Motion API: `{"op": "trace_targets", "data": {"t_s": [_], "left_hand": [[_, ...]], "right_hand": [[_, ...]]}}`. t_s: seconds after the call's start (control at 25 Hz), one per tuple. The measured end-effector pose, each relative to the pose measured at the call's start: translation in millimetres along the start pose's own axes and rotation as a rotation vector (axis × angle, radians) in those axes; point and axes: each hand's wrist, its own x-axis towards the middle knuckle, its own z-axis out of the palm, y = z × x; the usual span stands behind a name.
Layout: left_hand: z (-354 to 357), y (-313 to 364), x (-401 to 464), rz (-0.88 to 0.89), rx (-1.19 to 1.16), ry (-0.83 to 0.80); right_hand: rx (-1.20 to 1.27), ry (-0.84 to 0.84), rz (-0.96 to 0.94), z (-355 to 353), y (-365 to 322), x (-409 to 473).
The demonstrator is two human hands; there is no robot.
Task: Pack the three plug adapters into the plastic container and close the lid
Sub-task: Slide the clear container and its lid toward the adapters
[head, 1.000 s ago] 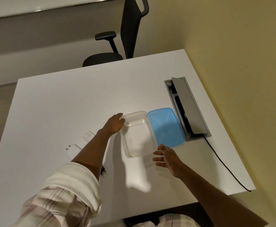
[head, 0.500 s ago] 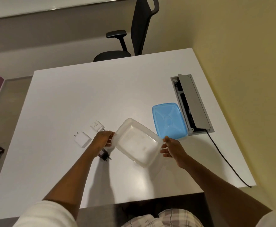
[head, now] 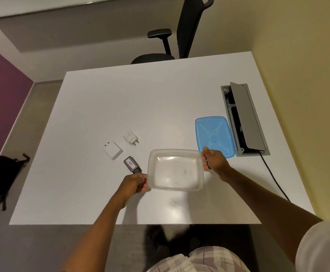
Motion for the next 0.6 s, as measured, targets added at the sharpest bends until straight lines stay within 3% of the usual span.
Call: {"op": "trace_targets", "data": {"t_s": [0.36, 0.6], "left_hand": [[-4.2, -8.2, -11.2, 0.039, 0.001, -0.054], [-38.7, -21.7, -9.1, 0.107, 0.09, 0.005]], "right_hand": [[-0.208, 0.04, -0.025, 3.2, -3.3, -5.8], [-0.426, 0.319, -0.175, 22.7, -22.4, -23.2]]}}
